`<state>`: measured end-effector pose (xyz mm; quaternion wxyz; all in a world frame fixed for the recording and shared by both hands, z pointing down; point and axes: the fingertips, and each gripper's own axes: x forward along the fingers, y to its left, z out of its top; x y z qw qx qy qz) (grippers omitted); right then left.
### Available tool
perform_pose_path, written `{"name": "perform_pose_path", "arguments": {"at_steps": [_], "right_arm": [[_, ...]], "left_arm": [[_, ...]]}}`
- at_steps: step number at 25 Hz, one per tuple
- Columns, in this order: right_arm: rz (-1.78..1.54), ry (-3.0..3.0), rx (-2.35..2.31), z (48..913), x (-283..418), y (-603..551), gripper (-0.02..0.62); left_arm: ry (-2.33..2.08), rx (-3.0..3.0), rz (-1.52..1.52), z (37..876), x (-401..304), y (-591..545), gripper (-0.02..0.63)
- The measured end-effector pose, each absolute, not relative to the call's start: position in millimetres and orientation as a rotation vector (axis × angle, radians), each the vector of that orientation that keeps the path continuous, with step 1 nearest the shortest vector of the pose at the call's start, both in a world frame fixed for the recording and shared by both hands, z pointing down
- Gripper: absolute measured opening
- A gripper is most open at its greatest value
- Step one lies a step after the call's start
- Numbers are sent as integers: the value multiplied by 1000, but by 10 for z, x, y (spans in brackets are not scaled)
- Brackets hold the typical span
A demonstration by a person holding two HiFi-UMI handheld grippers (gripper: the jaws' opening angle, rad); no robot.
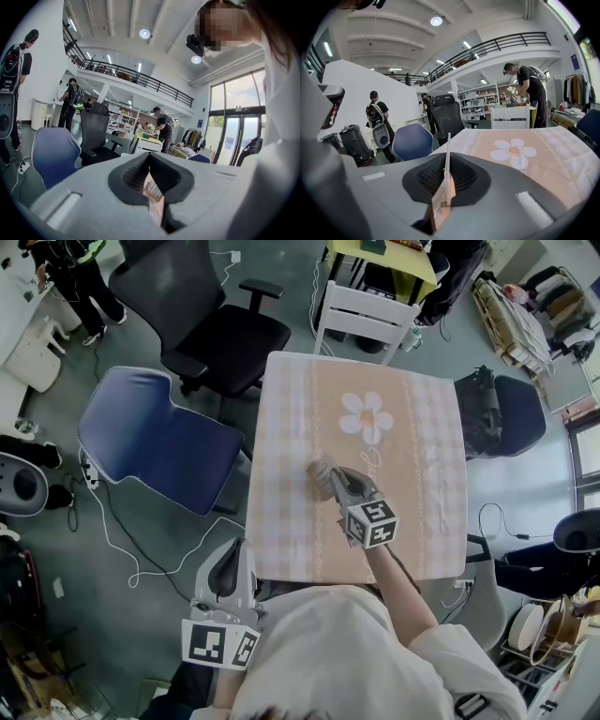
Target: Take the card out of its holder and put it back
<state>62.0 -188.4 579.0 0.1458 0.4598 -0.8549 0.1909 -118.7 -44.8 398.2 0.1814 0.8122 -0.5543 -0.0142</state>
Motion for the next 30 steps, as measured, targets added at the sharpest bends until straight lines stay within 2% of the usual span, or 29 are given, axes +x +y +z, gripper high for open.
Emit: {"name": "perform_pose_path", "arguments": {"at_steps": [30], "right_arm": [[568, -2442, 1343, 5808, 636, -1895, 15]], "left_arm": [[-1578, 2288, -49, 3973, -1218, -454, 0]]}}
